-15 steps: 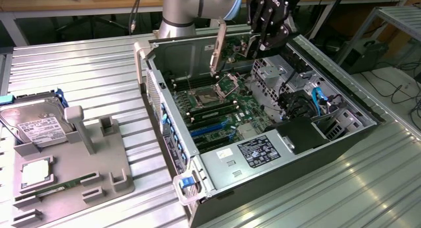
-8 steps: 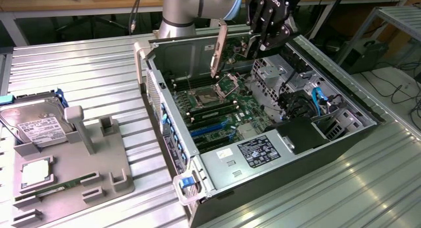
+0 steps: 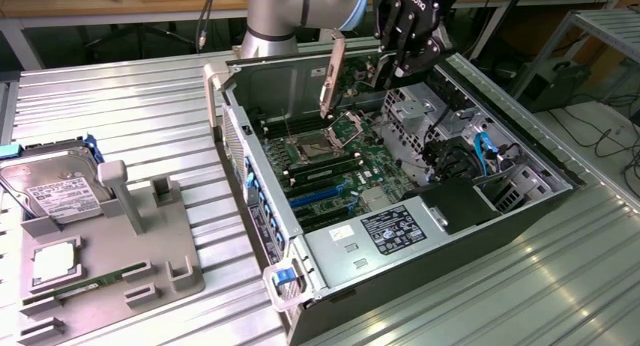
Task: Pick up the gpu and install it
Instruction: 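Insert the gpu into the slot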
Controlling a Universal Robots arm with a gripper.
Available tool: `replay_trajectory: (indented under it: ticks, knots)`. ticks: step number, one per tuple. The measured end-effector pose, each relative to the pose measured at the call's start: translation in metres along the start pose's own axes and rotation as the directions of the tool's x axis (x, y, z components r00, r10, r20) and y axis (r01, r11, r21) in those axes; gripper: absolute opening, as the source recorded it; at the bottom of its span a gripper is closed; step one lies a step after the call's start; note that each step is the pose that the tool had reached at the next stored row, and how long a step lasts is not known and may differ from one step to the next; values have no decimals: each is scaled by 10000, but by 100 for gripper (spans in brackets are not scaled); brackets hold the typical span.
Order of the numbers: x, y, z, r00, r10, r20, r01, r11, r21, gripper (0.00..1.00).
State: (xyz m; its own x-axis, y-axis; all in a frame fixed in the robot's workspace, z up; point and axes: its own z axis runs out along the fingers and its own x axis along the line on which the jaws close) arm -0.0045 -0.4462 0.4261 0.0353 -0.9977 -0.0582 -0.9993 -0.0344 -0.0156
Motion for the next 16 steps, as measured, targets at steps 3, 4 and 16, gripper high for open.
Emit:
replay_trajectory:
  ticks: [3,4,16]
  knots:
    - [-4,1,12,10000,45,2,-45,10000,-2,28]
    - [-7,1,19,9999,107,-2,-107,9999,1,28]
    - [-15,116,174,9959,909,-14,-909,9958,48,28]
